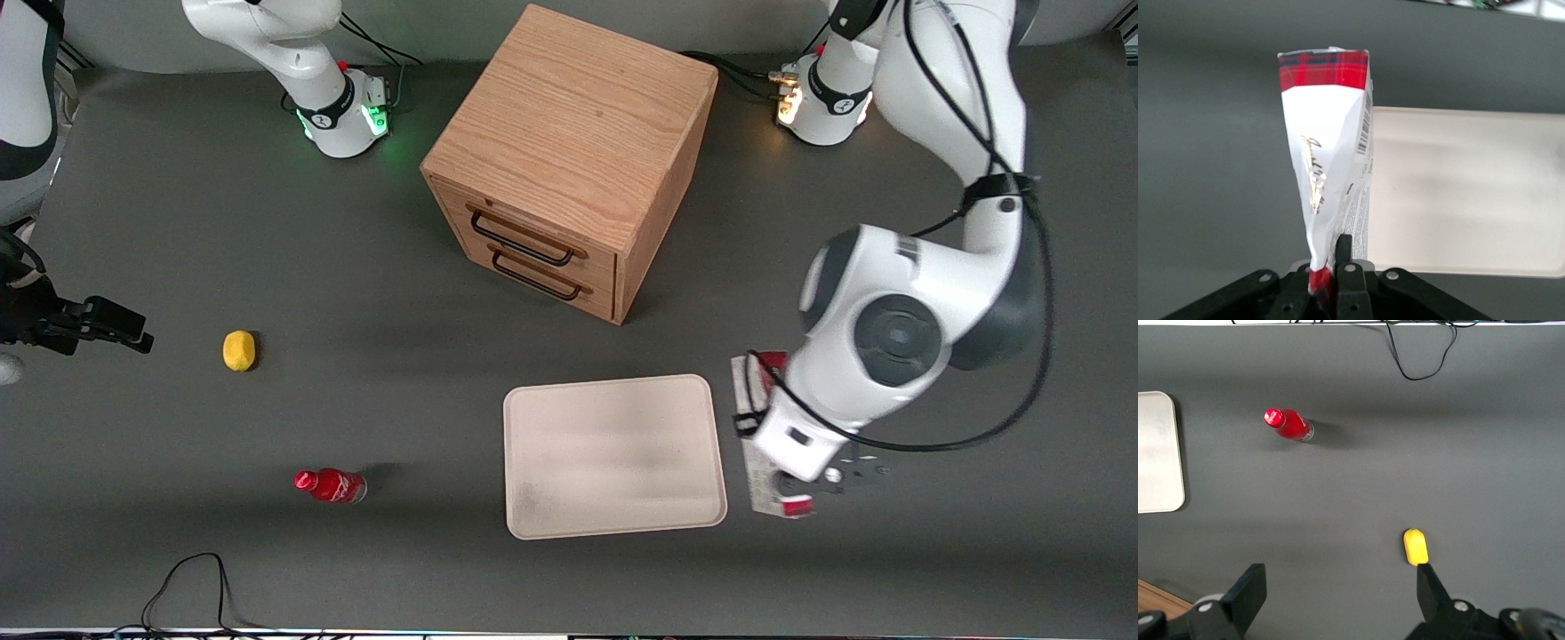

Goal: Place red cookie box on tray
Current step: 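Lift the box and carry it over the cream tray, then lower the box onto the tray and open the left gripper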

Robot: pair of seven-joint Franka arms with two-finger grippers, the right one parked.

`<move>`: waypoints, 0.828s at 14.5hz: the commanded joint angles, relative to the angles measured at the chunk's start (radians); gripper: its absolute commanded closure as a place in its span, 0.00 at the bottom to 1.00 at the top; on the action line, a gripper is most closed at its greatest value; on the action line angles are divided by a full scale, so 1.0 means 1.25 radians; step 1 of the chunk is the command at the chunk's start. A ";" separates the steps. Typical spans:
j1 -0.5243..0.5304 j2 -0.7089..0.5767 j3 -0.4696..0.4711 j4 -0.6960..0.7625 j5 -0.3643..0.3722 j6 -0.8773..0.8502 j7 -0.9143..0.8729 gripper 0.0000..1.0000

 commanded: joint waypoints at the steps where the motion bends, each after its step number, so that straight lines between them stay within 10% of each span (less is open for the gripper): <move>1: -0.021 0.012 -0.020 -0.057 0.062 0.062 0.007 1.00; 12: -0.047 0.107 -0.027 -0.184 0.163 0.293 -0.119 1.00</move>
